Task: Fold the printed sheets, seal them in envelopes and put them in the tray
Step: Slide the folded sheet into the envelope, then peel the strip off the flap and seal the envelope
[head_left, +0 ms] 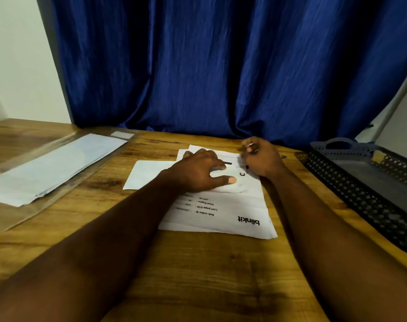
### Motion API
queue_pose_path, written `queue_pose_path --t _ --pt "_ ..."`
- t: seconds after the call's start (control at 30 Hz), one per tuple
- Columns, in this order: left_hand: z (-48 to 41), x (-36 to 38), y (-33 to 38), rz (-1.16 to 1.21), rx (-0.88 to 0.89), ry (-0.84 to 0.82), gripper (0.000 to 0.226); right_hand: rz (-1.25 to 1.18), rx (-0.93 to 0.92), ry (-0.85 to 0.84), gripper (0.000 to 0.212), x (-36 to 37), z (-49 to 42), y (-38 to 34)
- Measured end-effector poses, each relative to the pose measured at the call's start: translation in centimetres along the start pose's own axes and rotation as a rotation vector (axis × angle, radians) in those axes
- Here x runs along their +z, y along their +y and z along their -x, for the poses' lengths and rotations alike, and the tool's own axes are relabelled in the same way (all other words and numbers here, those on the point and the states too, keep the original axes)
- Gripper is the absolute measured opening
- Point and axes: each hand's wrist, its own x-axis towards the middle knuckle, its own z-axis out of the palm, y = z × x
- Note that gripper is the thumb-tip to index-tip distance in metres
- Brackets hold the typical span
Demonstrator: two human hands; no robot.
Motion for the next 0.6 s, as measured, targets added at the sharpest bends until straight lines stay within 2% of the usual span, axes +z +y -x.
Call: queue_pose_path --t 0.07,0.13,0.27,0.47,0.53,0.6 --pt "-0.1 -0.1 0.1 0.006 0.002 0.013 0.074 0.237 -0.029 0.036 0.033 -0.4 -1.9 0.1" --pt "-0.4 0.0 0.1 0.006 0.01 0.026 0.07 0.505 -0.01 0.003 0.048 -0.7 -3.8 0.5" --pt "-0.9 0.4 -0.6 -0.019 0.034 0.049 0.065 0.785 0.046 -0.093 0.046 -0.5 -5.9 0.9" --pt "-1.0 0.6 -1.0 -0.068 0.071 0.081 0.056 0.827 0.038 -0.039 0.041 0.1 -6.6 1.2" --pt "-1.0 0.6 -1.0 -0.087 0.089 0.116 0.054 0.828 -0.003 -0.004 0.03 0.2 -6.2 1.3" --pt "-0.9 0.7 -1.0 -0.107 0.094 0.176 0.052 0.729 -0.064 0.056 0.015 0.2 -5.9 1.4"
